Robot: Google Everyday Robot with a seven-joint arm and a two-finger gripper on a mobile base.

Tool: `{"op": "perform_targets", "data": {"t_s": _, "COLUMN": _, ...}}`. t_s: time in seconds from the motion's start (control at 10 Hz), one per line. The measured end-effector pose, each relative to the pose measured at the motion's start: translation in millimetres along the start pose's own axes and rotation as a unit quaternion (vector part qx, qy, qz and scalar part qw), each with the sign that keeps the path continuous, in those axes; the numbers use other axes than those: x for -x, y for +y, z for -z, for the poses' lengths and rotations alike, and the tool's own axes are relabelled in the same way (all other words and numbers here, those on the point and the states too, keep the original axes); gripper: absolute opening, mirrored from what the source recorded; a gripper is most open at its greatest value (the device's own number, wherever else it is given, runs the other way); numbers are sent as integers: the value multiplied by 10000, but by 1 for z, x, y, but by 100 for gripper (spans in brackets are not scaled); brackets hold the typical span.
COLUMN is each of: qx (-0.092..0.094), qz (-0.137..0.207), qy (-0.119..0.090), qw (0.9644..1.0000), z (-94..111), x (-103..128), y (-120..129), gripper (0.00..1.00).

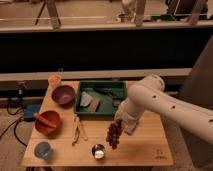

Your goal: Place grapes in metal cup

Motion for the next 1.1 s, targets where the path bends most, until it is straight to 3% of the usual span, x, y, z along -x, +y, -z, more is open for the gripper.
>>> {"op": "perform_targets", "data": {"t_s": 0.3, "qx": -33, "qz": 172, "qy": -172, "qw": 9997, "z": 0, "x": 12, "y": 0, "gripper": 0}}
{"op": "perform_targets", "data": {"t_s": 0.6, "qx": -38, "qz": 543, "qy": -213, "qw": 9983, "z": -4, "x": 32, "y": -3, "gripper": 0}}
{"op": "perform_targets", "data": {"t_s": 1.1, "qx": -31, "qz": 818, "qy": -335, "qw": 9961, "z": -10, "x": 46, "y": -2, "gripper": 0}}
